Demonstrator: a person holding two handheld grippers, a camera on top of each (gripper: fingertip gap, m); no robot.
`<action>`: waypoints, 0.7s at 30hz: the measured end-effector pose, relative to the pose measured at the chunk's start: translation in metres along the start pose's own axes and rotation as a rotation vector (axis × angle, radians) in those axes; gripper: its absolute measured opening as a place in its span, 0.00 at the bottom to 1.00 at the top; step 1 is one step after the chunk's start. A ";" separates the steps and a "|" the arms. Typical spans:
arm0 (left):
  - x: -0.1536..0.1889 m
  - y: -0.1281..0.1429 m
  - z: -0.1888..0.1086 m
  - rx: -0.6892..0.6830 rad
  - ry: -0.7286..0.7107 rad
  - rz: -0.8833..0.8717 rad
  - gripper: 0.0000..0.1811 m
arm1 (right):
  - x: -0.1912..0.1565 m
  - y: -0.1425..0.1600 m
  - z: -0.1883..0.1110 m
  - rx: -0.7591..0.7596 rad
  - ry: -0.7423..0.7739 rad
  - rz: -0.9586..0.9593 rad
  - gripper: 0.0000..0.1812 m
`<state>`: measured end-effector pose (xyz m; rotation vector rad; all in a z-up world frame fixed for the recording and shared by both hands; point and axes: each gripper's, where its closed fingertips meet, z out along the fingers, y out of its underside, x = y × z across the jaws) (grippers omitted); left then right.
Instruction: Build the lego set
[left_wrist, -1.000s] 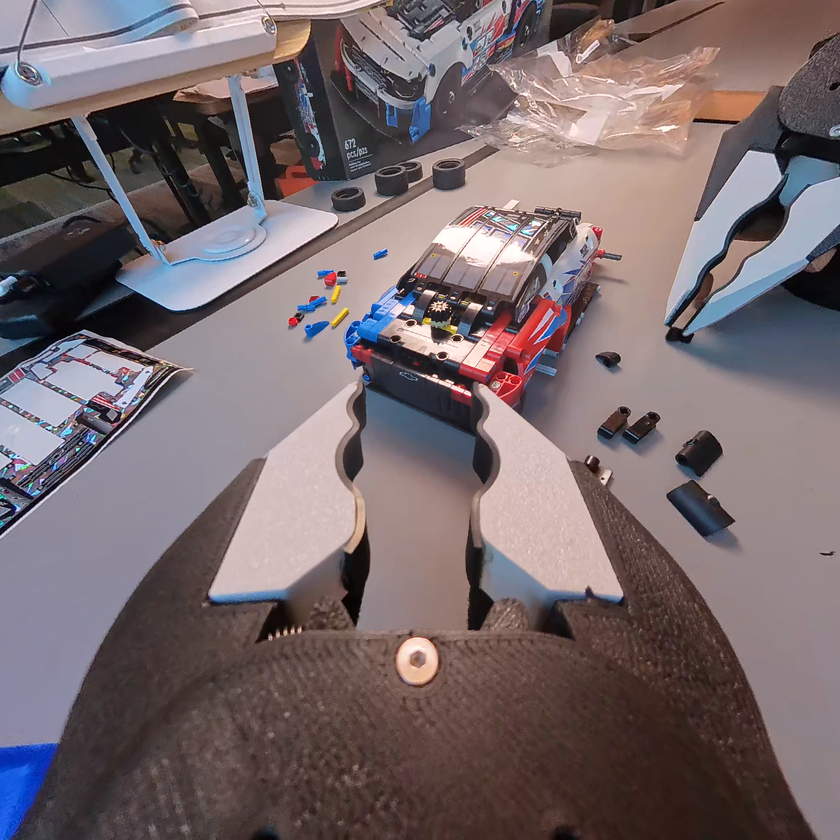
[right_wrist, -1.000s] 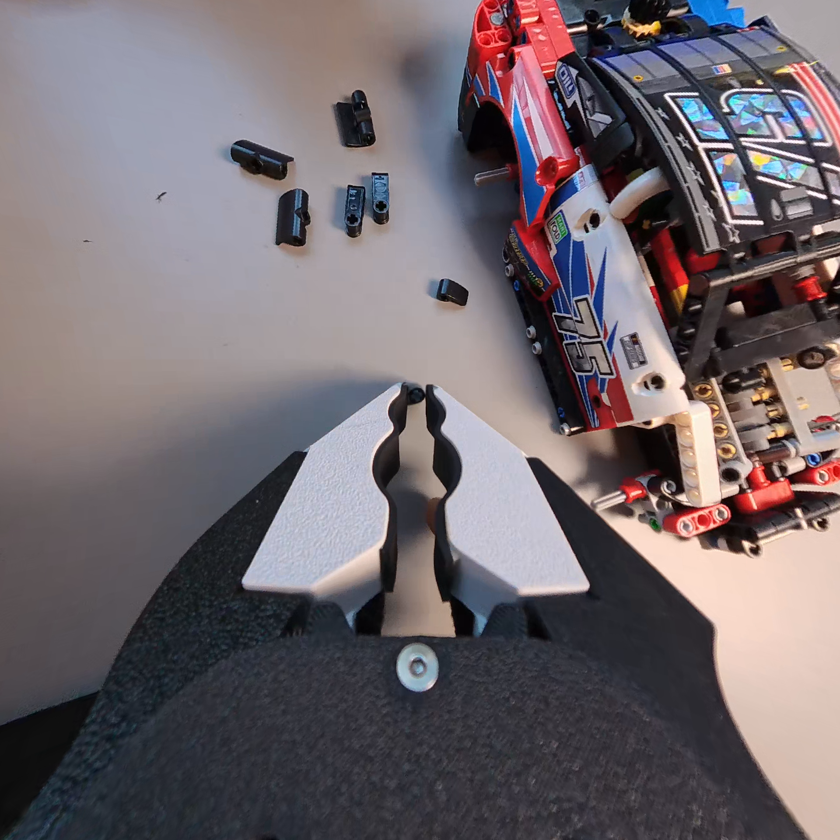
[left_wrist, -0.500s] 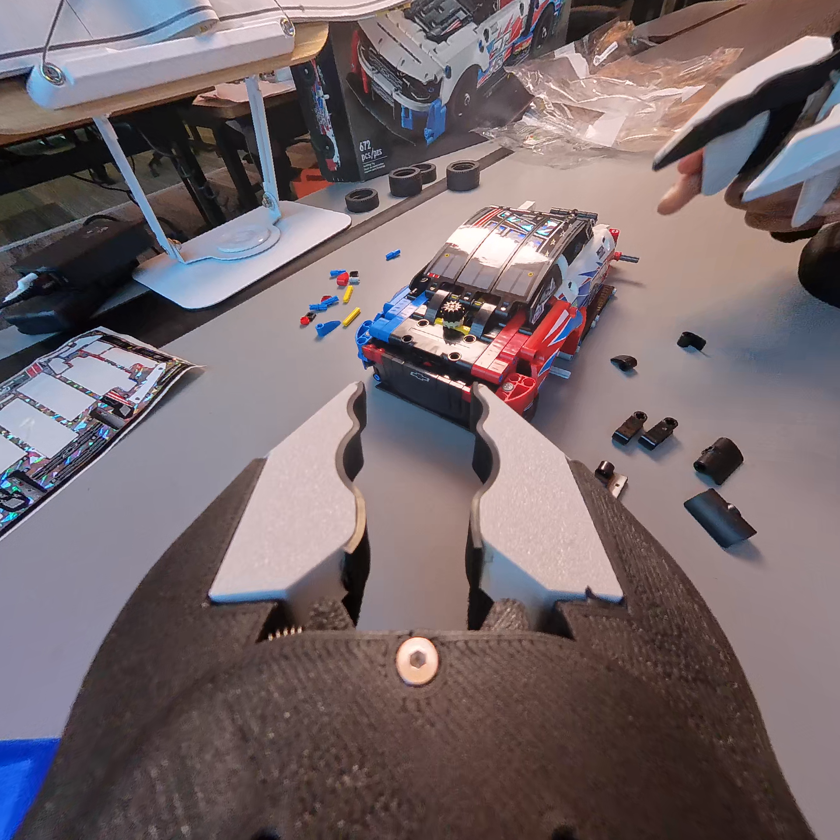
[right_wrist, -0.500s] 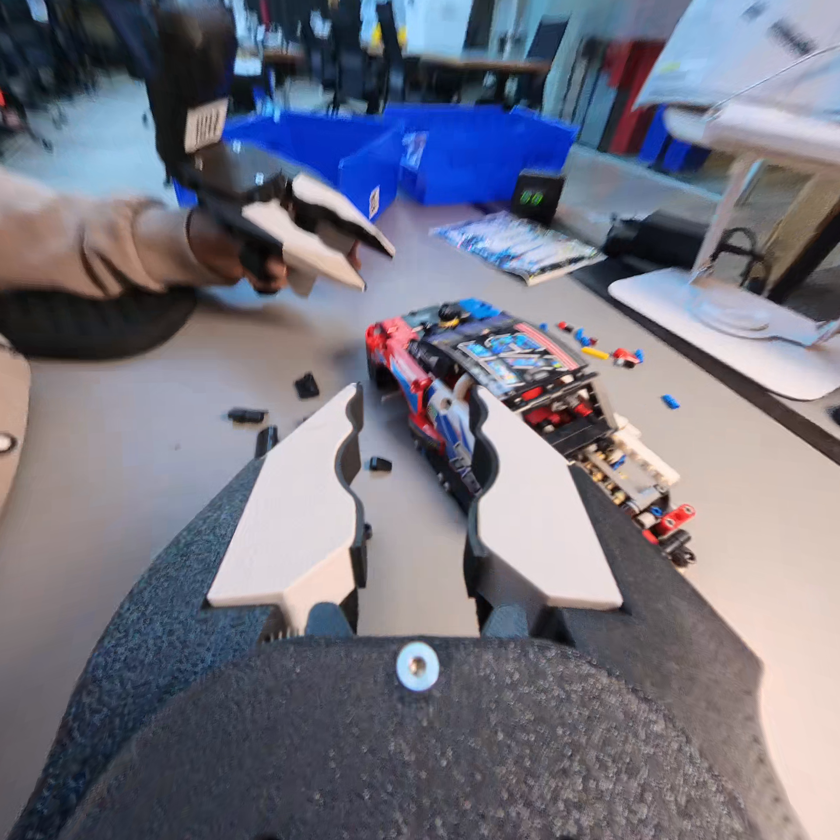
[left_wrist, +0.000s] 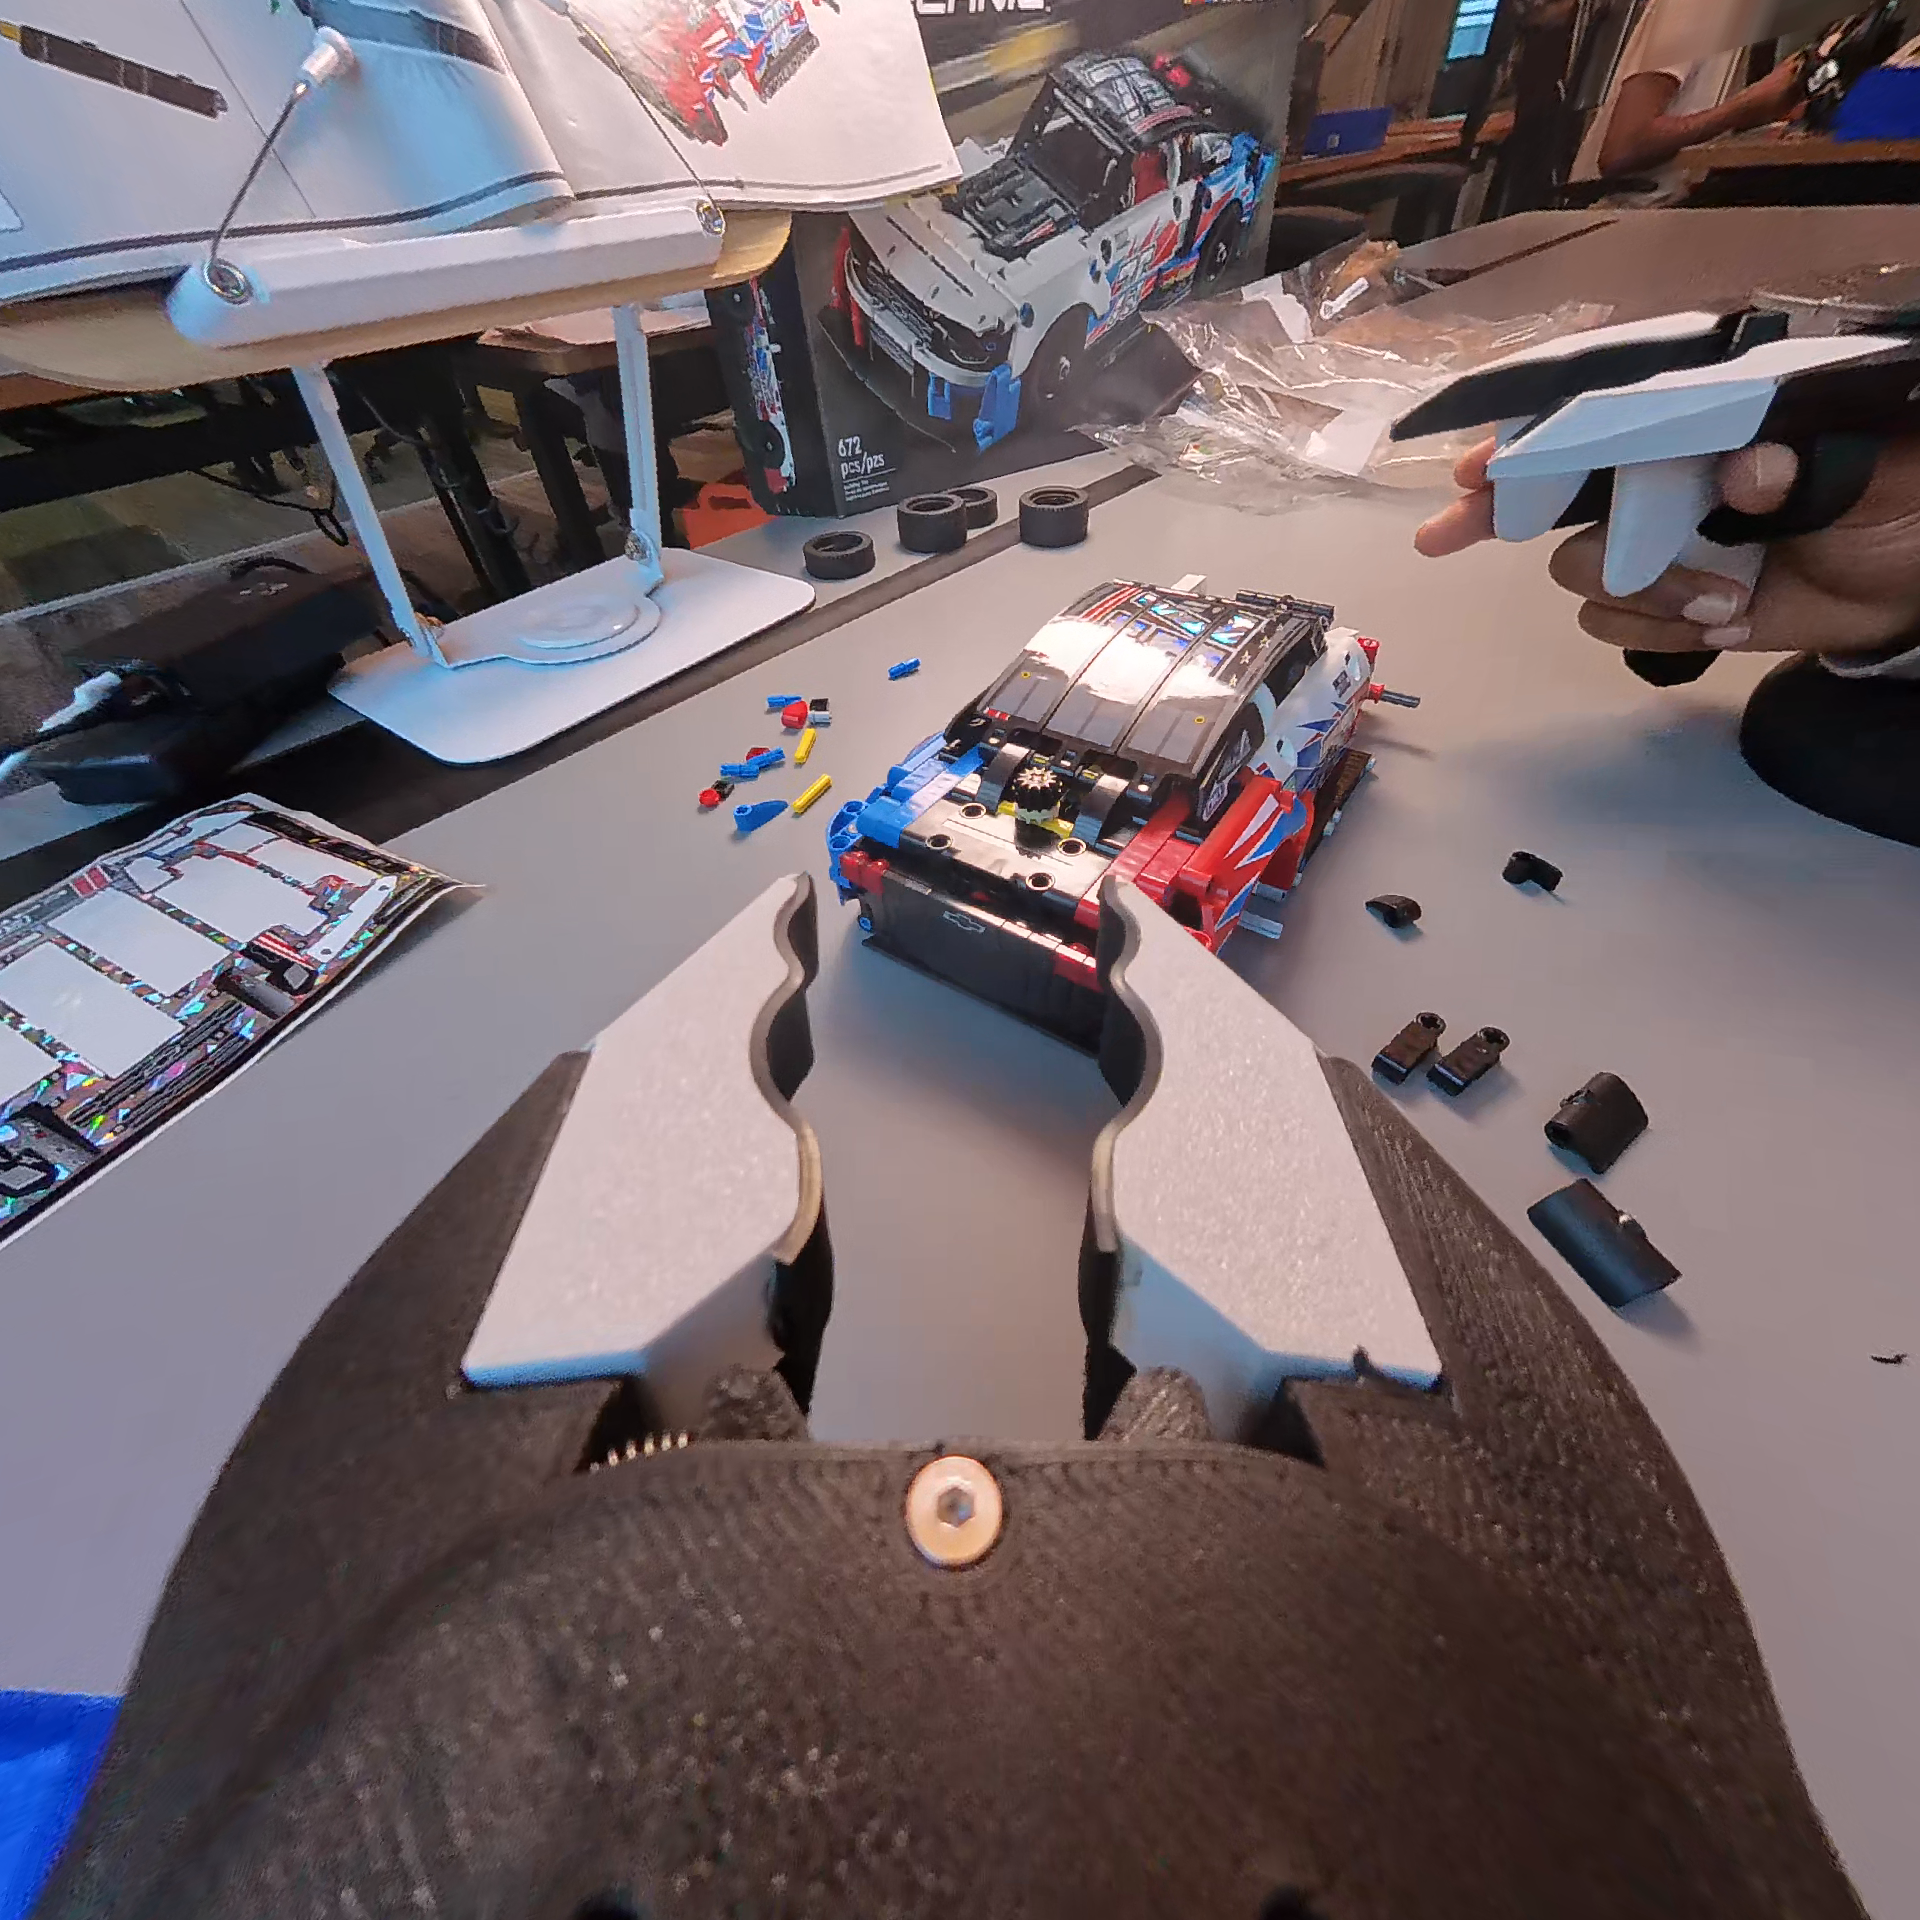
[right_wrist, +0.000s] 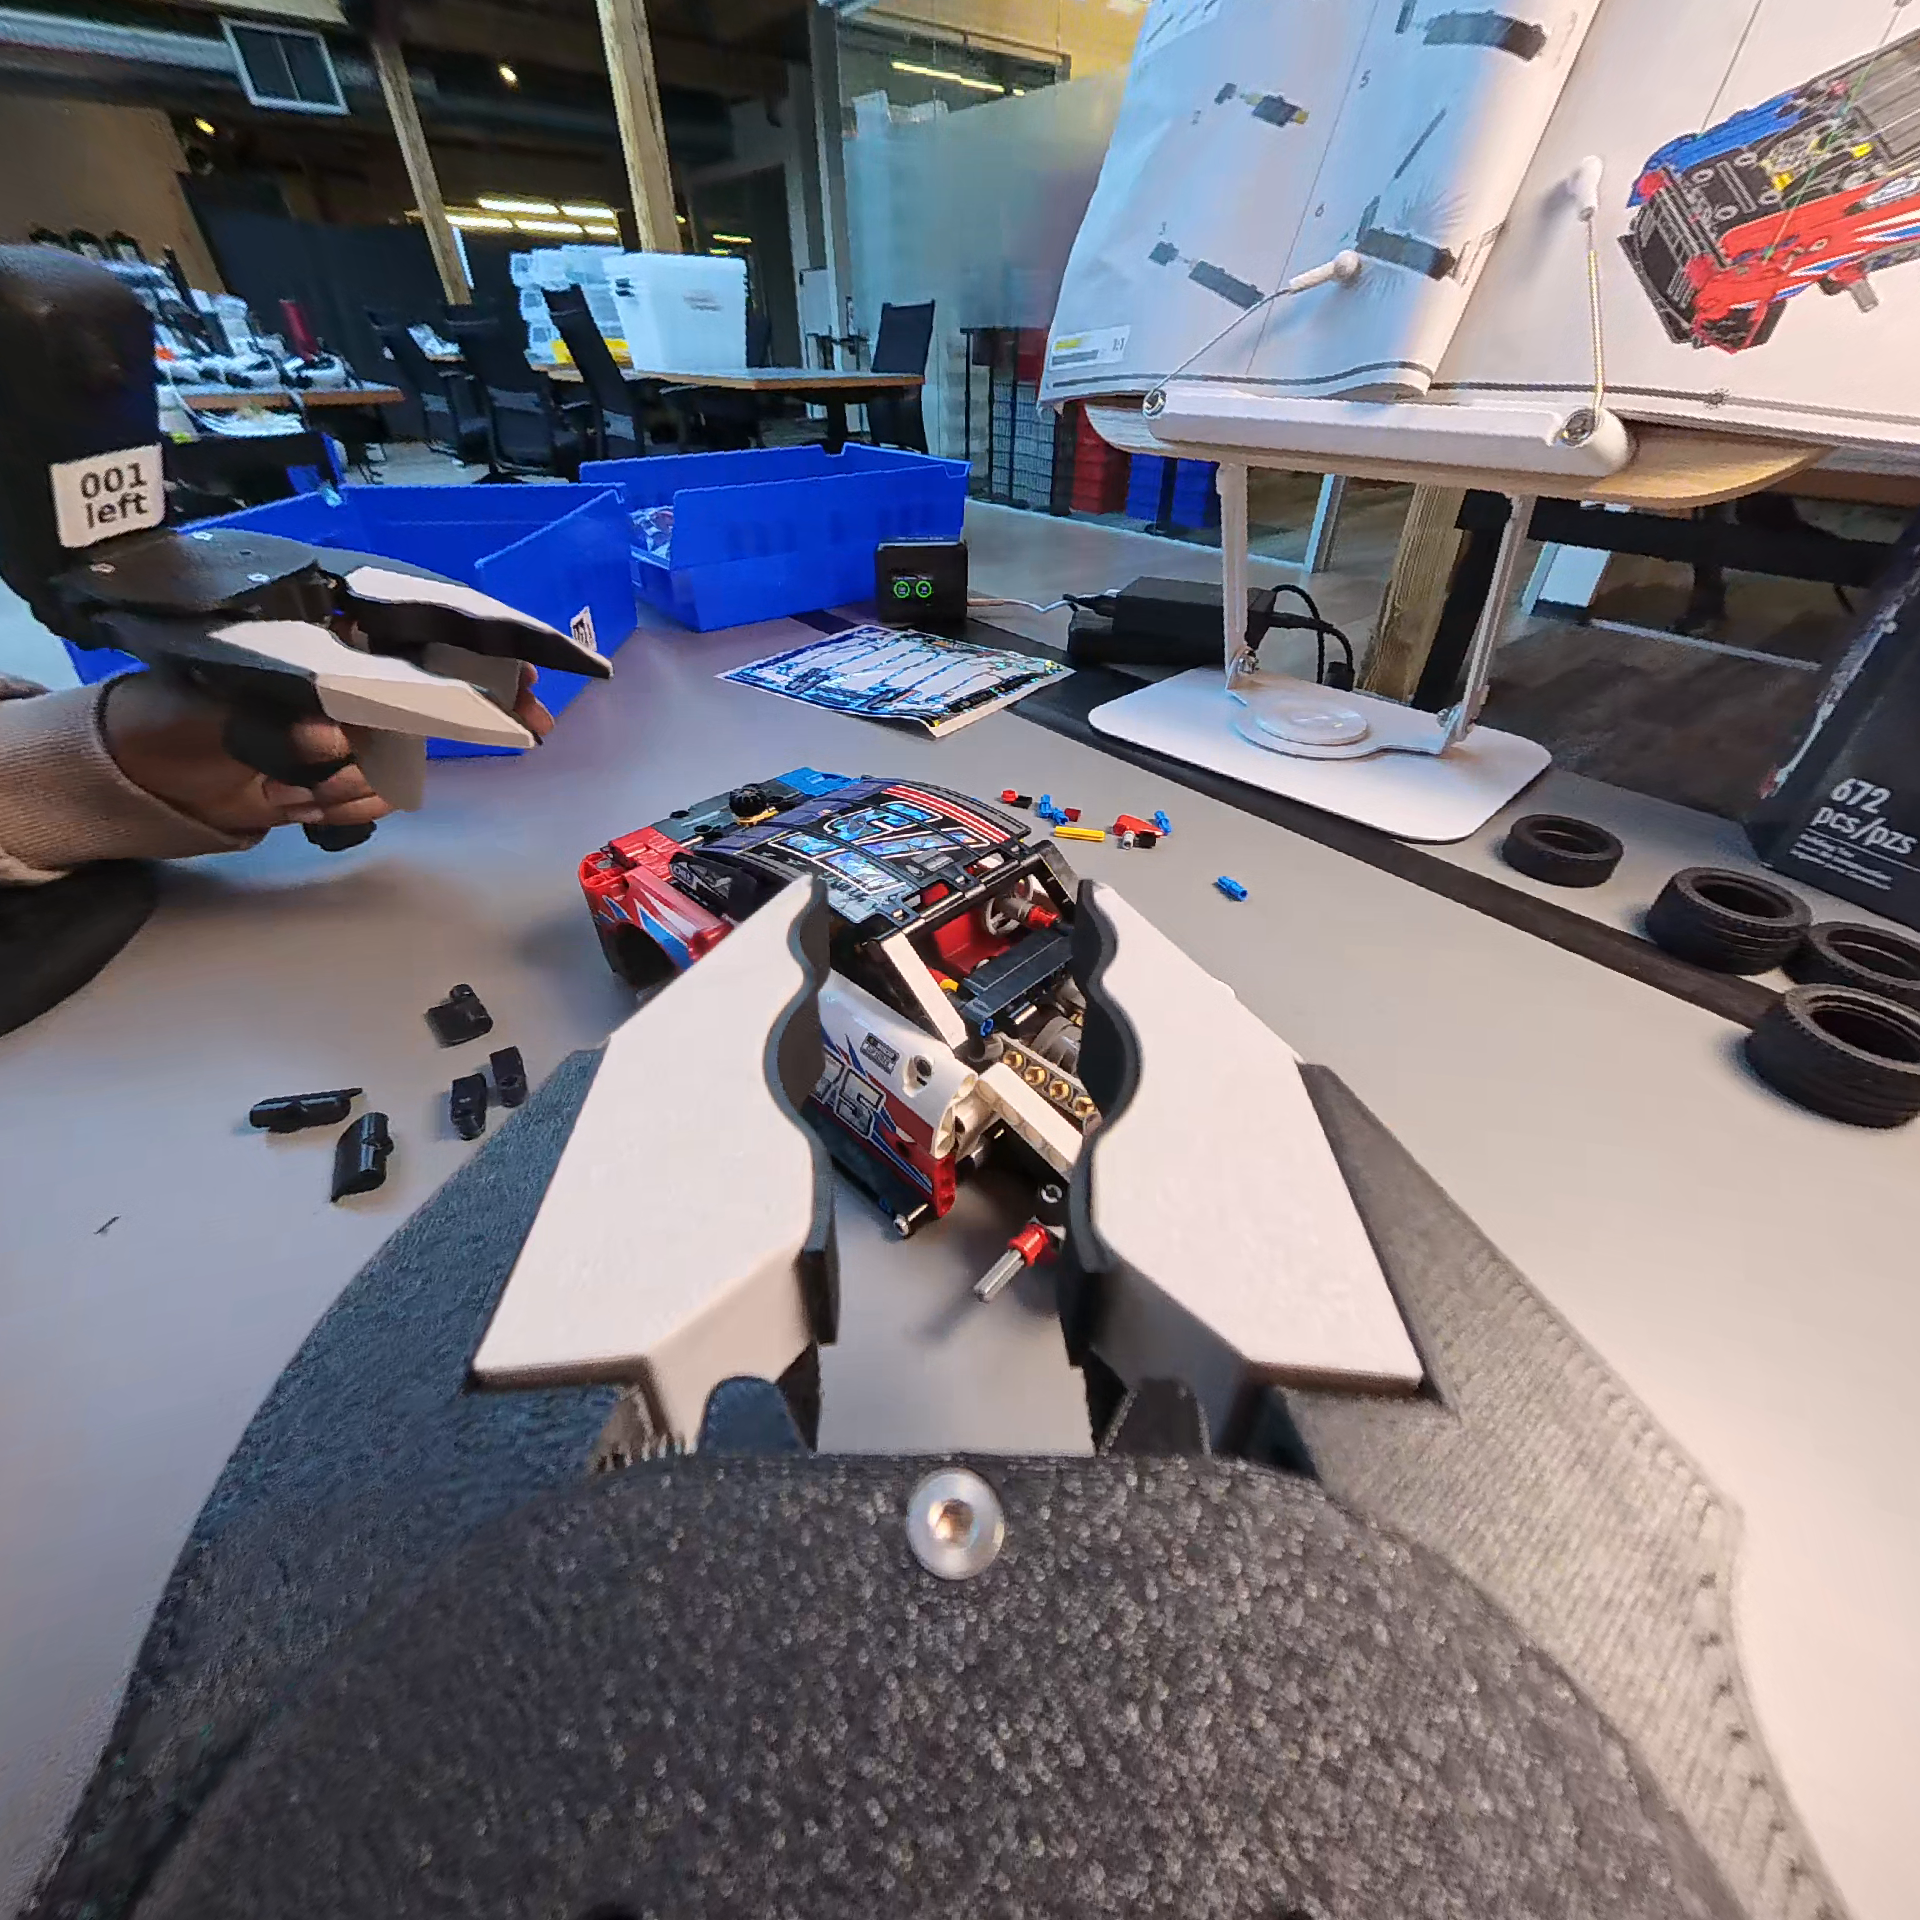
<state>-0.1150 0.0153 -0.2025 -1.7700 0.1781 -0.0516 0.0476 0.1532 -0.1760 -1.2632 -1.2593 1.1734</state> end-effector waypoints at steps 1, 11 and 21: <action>-0.001 -0.001 -0.001 0.006 0.002 -0.015 0.29 | 0.001 0.000 0.000 -0.001 0.007 0.003 0.24; -0.012 -0.005 -0.006 0.056 0.007 -0.106 0.21 | 0.017 -0.001 0.001 0.020 0.104 -0.022 0.14; -0.013 -0.004 -0.005 0.056 0.008 -0.100 0.20 | 0.024 -0.001 0.010 -0.013 0.110 -0.033 0.08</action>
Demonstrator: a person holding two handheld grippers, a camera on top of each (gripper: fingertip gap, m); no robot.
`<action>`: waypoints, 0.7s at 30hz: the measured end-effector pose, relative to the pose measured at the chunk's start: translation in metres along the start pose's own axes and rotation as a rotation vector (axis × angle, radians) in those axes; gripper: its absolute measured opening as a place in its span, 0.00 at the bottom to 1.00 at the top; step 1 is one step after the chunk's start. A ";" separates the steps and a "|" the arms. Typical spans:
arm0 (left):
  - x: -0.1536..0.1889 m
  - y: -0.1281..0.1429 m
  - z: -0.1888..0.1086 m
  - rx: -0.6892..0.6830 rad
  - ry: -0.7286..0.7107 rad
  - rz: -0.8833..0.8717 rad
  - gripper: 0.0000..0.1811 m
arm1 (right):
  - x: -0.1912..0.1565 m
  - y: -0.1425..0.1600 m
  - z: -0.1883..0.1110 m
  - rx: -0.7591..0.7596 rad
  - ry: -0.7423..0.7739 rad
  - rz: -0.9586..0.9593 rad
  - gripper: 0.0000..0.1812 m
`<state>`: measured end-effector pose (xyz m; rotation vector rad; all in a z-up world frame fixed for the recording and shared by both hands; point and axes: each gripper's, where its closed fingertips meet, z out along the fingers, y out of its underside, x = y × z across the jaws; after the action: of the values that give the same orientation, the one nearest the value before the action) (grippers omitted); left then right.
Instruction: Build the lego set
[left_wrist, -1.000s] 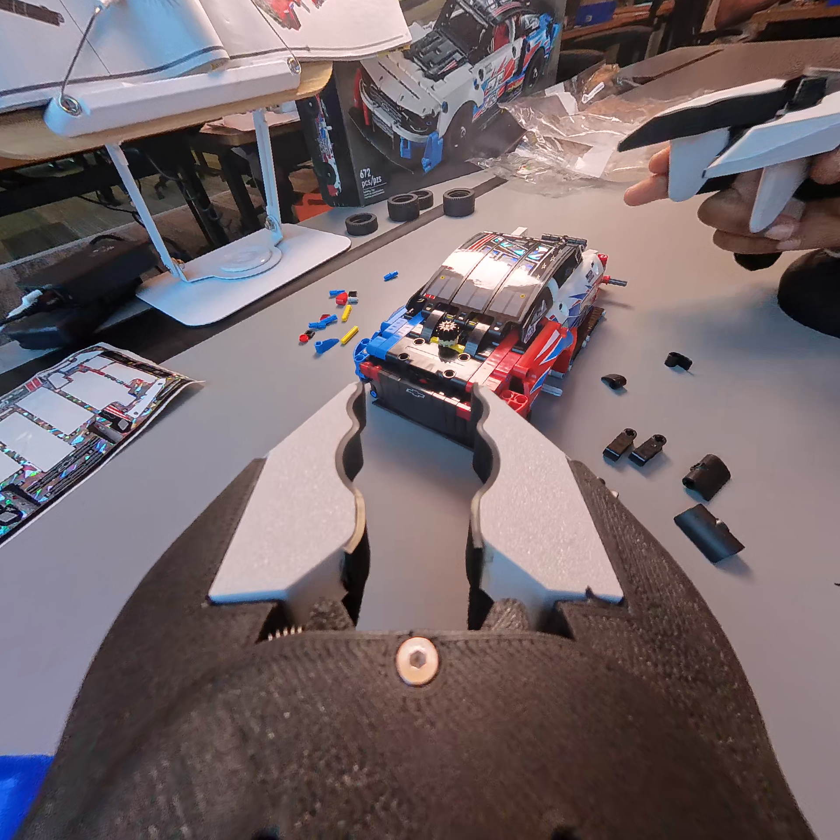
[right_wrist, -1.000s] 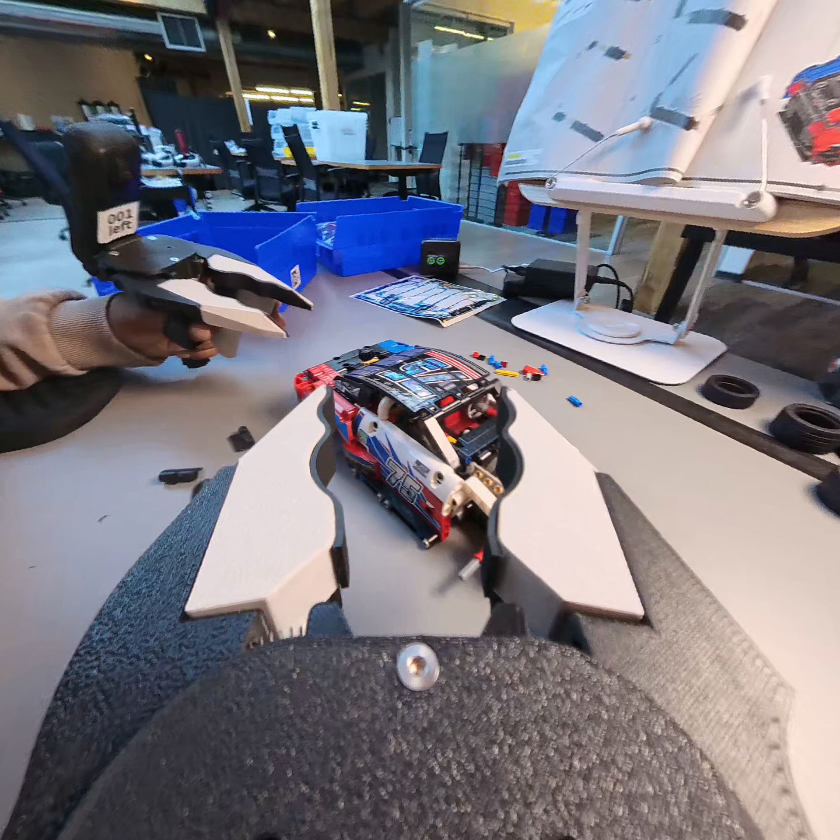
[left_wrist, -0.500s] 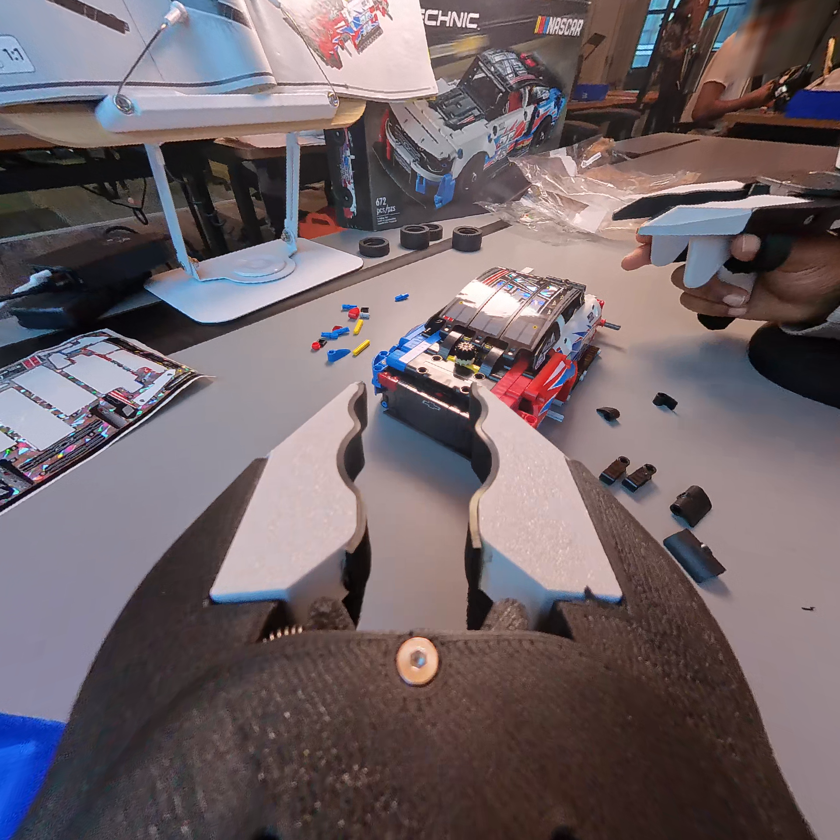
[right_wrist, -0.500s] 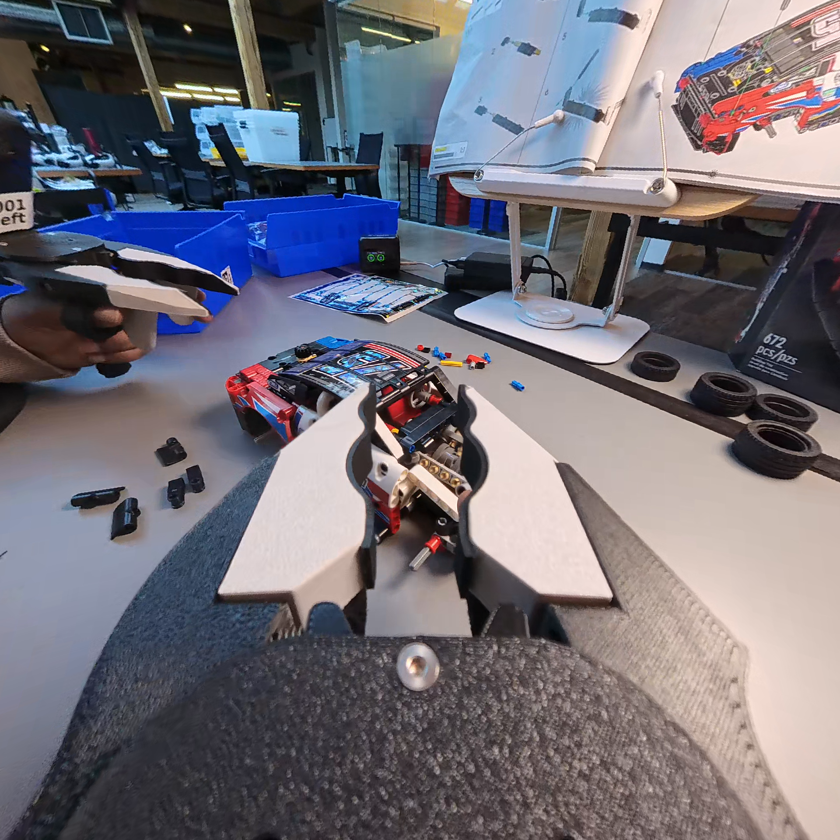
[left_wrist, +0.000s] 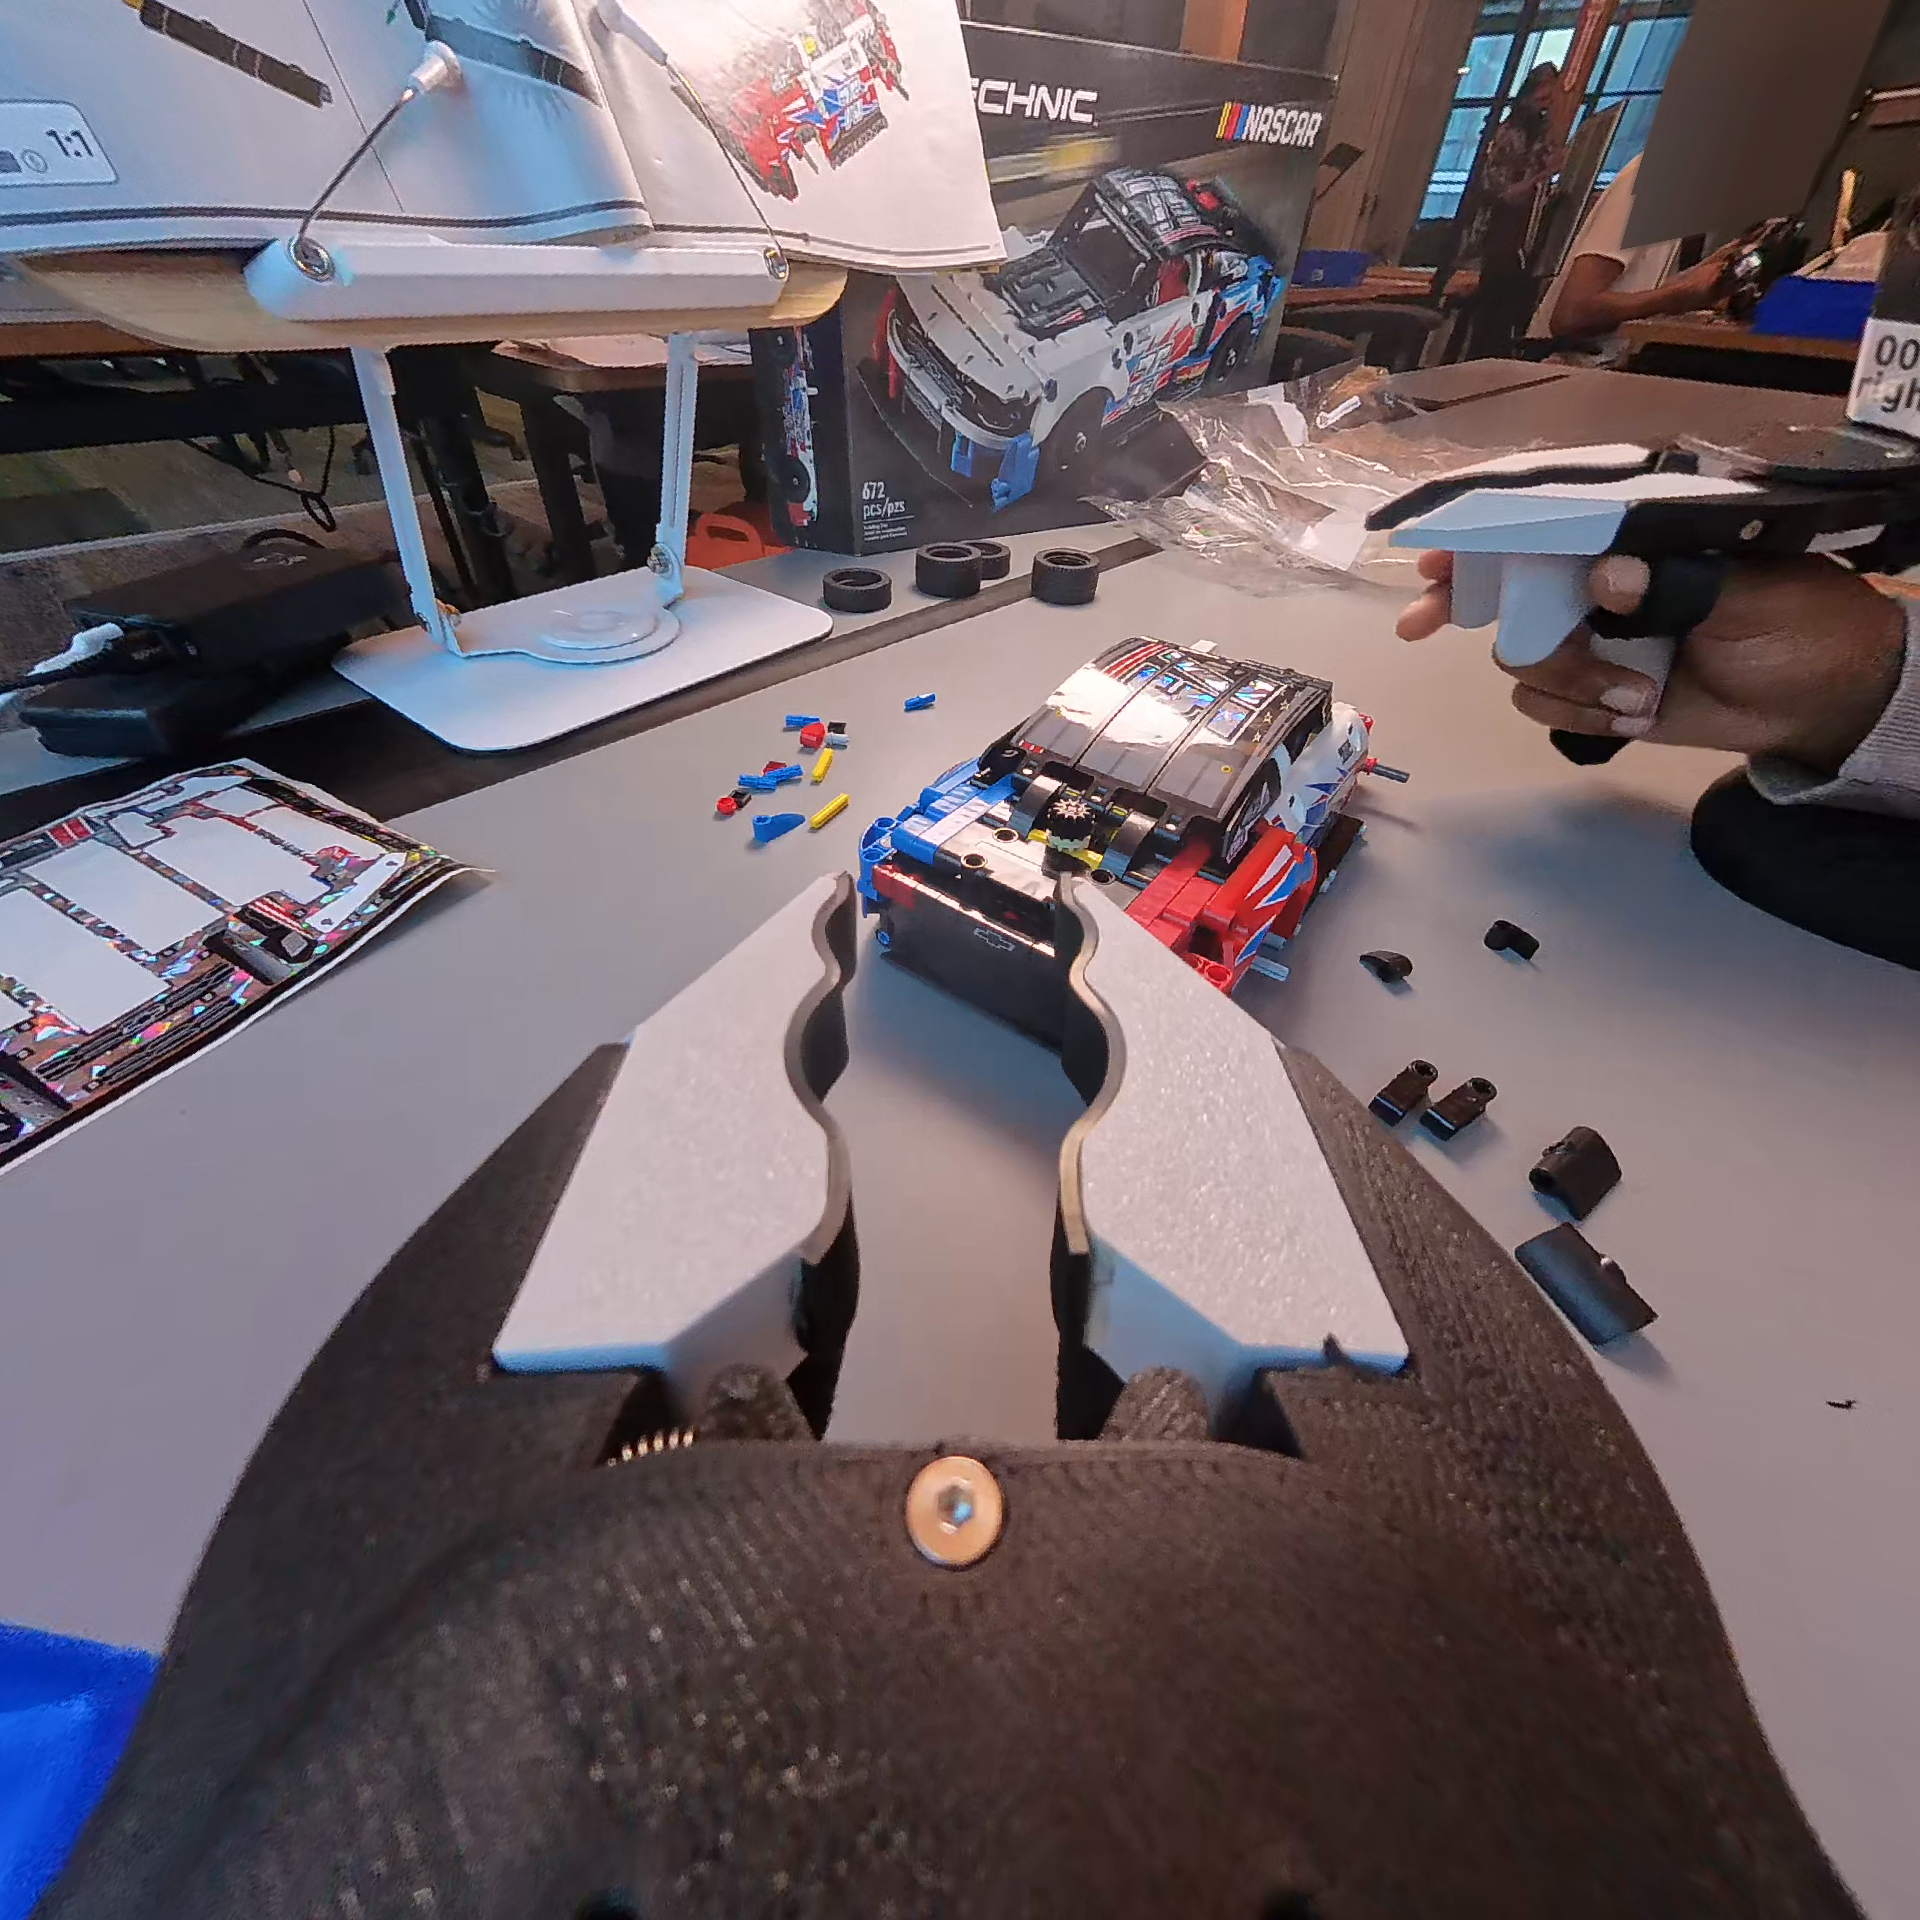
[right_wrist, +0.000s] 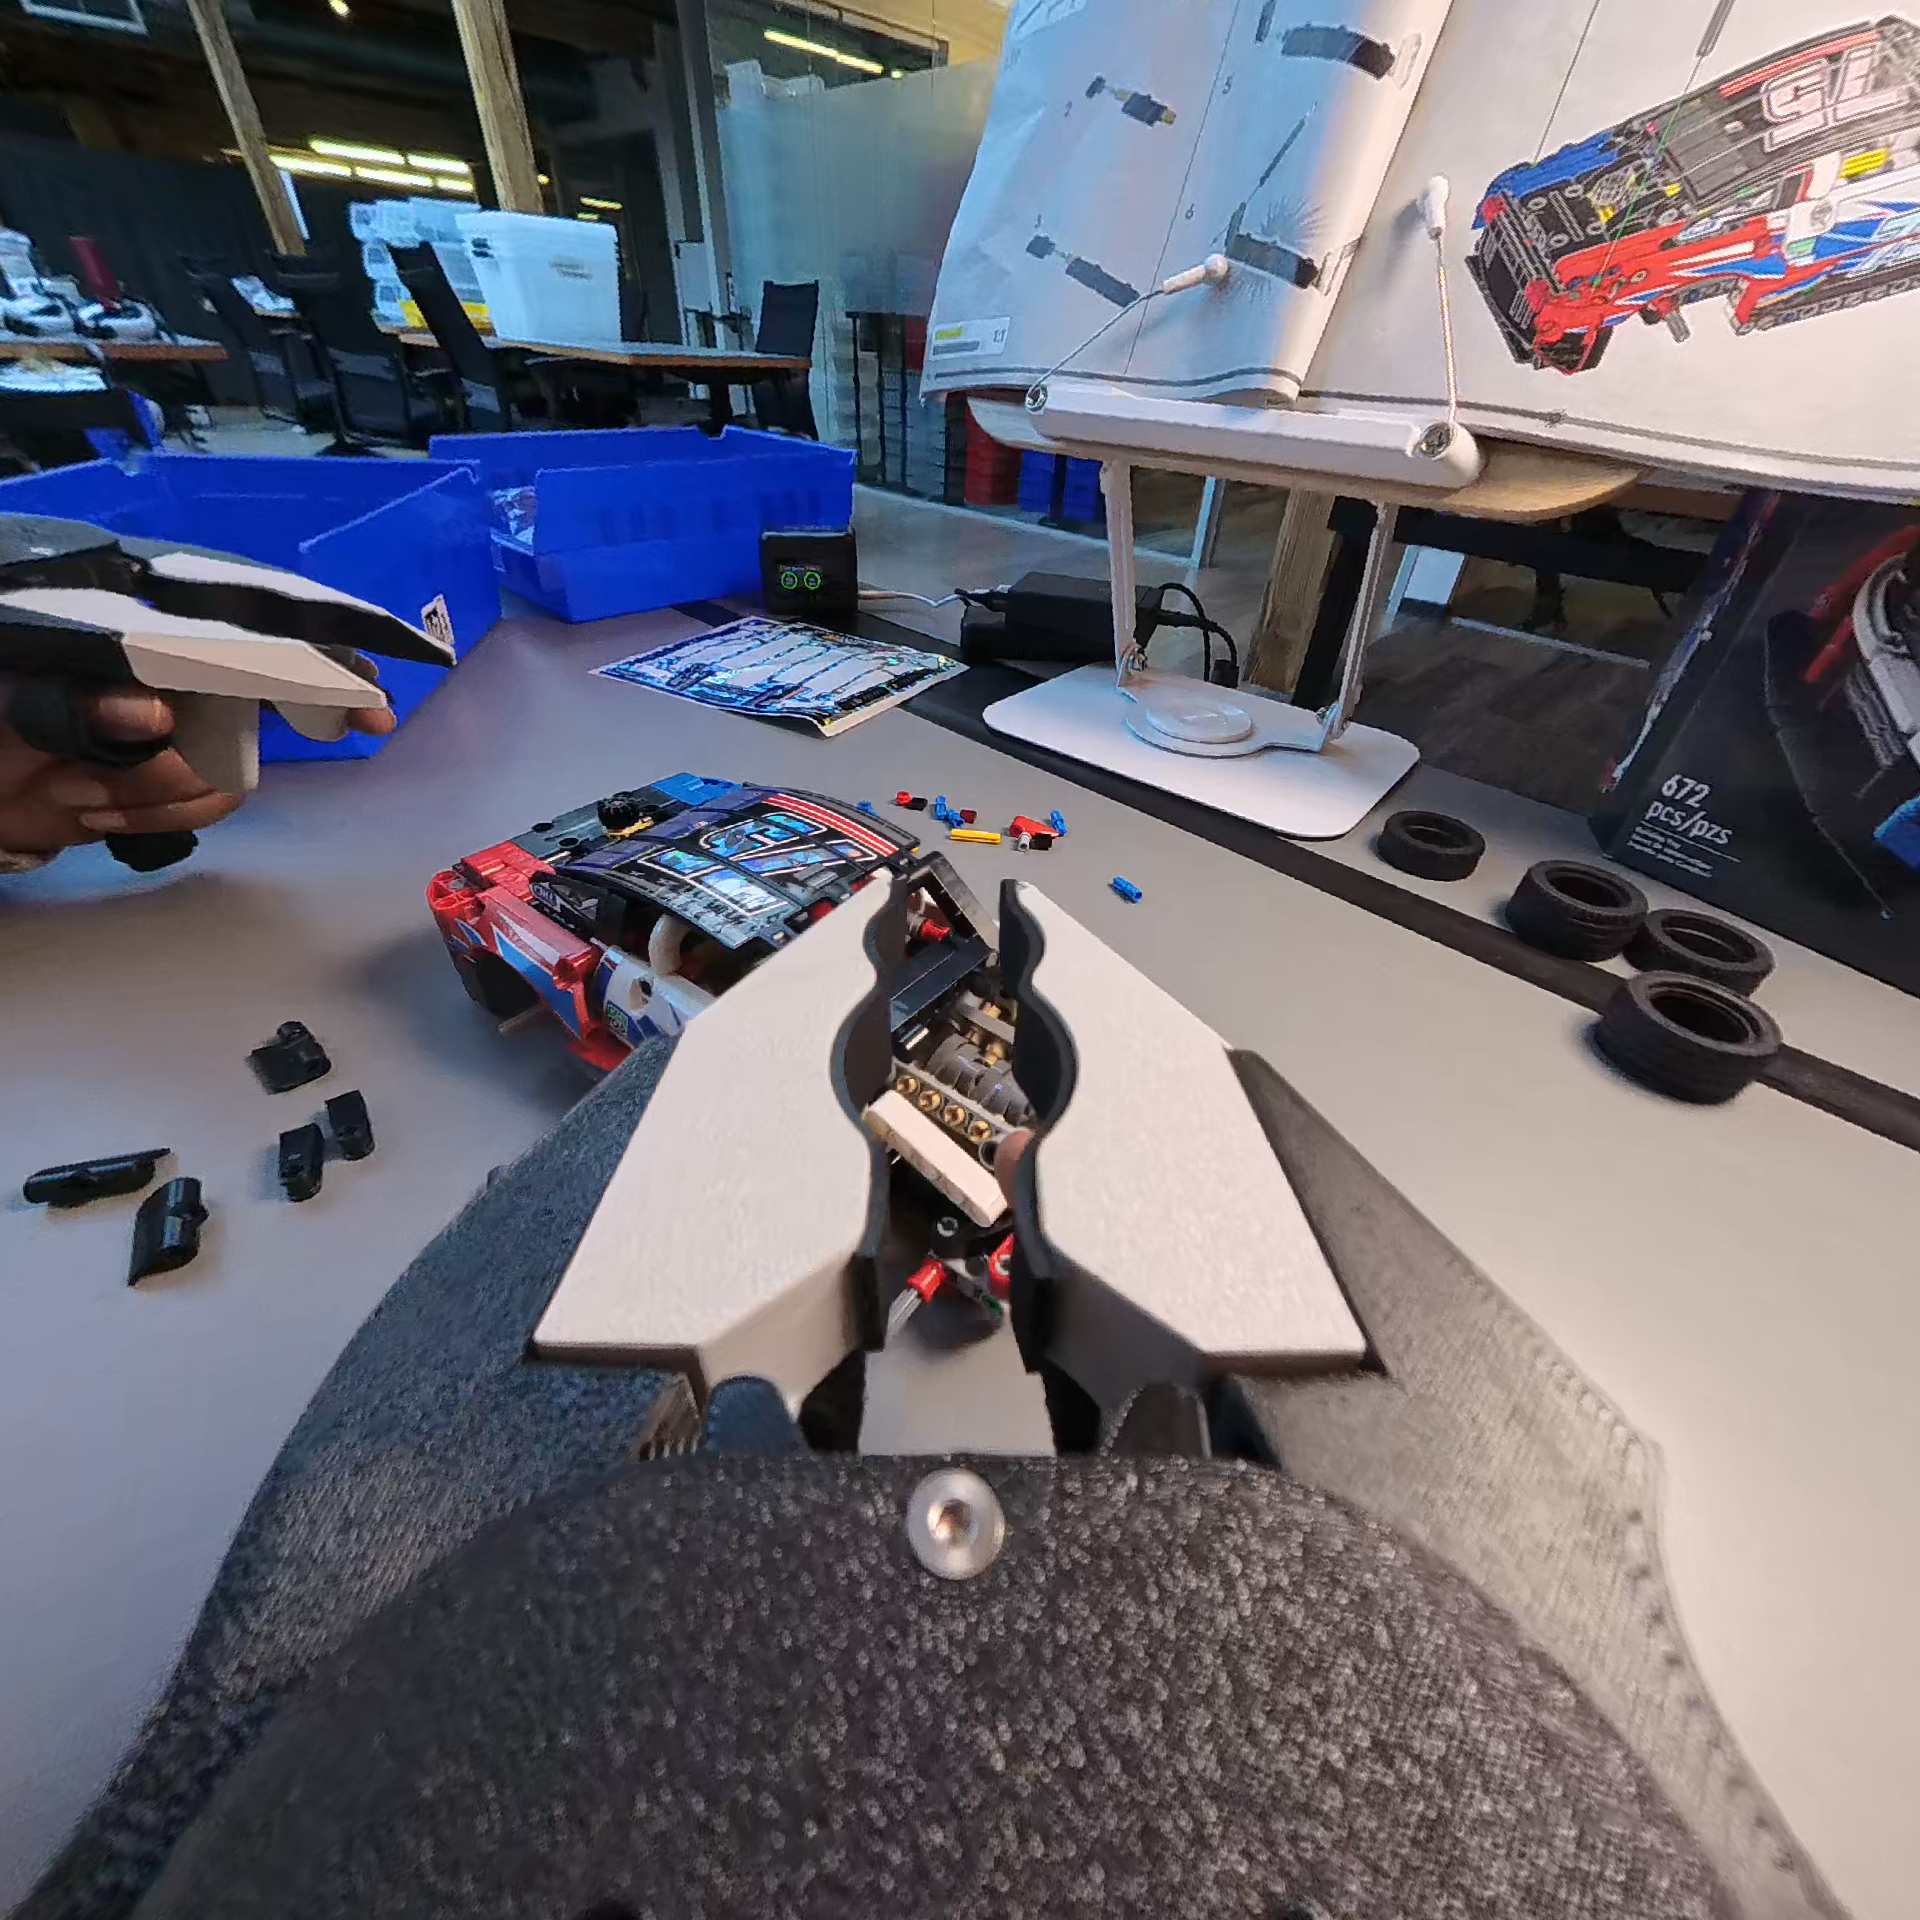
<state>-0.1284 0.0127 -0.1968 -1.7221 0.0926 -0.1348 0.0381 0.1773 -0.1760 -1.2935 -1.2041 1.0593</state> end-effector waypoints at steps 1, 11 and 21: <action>0.001 0.000 0.000 -0.001 0.001 0.000 0.20 | 0.003 -0.001 0.006 -0.029 -0.013 -0.010 0.07; 0.007 0.001 0.002 -0.015 -0.001 0.034 0.18 | 0.046 0.022 0.135 -0.462 -0.247 -0.326 0.07; 0.005 0.003 0.001 -0.016 0.001 0.044 0.17 | 0.074 0.097 0.170 -0.780 -0.424 -0.313 0.09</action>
<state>-0.1231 0.0128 -0.1993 -1.7348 0.1325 -0.1028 -0.1133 0.2729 -0.2837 -1.4037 -2.2076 0.6555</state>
